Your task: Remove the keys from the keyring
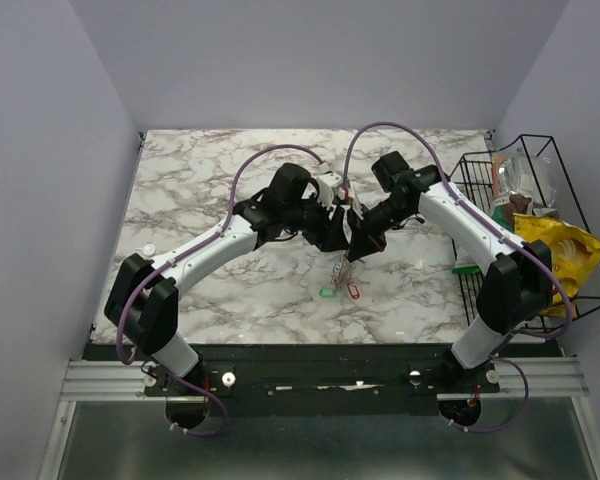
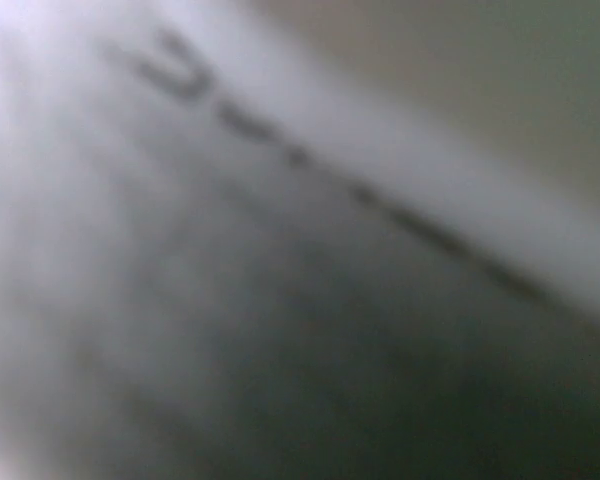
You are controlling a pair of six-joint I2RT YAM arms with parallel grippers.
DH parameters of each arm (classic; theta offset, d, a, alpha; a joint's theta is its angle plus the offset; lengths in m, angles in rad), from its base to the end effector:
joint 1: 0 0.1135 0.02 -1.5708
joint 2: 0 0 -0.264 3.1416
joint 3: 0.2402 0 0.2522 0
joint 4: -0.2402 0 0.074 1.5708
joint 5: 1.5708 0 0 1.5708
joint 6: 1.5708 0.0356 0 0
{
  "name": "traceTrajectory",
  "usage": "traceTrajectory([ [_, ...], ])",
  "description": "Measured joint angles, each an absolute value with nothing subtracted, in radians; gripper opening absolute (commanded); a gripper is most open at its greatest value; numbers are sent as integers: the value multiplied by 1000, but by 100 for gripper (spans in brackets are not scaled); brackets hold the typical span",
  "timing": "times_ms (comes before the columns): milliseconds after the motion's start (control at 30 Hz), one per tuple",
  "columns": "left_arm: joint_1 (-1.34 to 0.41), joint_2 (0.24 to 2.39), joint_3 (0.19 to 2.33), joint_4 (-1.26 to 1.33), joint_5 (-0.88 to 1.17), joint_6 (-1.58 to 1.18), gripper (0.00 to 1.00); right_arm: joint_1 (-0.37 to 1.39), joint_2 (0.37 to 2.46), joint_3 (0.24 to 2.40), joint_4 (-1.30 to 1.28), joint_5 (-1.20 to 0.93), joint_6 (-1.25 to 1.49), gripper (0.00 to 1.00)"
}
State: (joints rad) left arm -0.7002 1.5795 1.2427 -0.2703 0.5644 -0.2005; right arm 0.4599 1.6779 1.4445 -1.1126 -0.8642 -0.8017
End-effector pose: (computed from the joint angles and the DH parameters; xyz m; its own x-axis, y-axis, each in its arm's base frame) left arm 0.2621 -0.2458 0.2938 -0.6029 0.2879 -0.7441 0.7759 0.4290 -0.4626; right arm 0.2766 0.1672 0.2830 -0.2913 -0.6649 -0.6878 -0.9338 0.0414 0.3555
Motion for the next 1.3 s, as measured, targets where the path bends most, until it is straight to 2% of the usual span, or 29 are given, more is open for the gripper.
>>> traceTrajectory([
  [233, -641, 1541, 1179, -138, 677, -203, 58, 465, 1670, 1445, -1107, -865, -794, 1],
  [500, -506, 1426, 1143, 92, 786, -248, 50, 453, 1691, 1448, -1133, -887, -805, 1],
  [867, -668, 1367, 1048, 35, 802, -30, 42, 400, 1741, 1516, -1169, -933, -801, 1],
  [1300, -786, 1402, 1039, -17, 569, 124, 41, 385, 1749, 1523, -1181, -959, -801, 1],
])
